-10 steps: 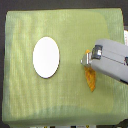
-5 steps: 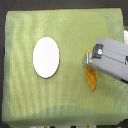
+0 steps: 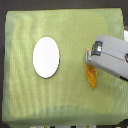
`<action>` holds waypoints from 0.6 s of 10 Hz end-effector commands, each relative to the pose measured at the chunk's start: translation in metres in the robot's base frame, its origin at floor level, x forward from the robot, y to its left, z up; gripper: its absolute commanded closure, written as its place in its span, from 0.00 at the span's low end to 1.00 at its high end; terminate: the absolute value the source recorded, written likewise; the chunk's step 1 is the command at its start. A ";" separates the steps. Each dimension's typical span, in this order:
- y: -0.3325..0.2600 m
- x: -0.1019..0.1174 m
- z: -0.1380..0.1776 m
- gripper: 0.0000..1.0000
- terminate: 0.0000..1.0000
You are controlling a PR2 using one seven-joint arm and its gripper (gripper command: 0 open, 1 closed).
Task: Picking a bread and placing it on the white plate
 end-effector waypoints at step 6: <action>0.004 0.025 0.107 1.00 0.00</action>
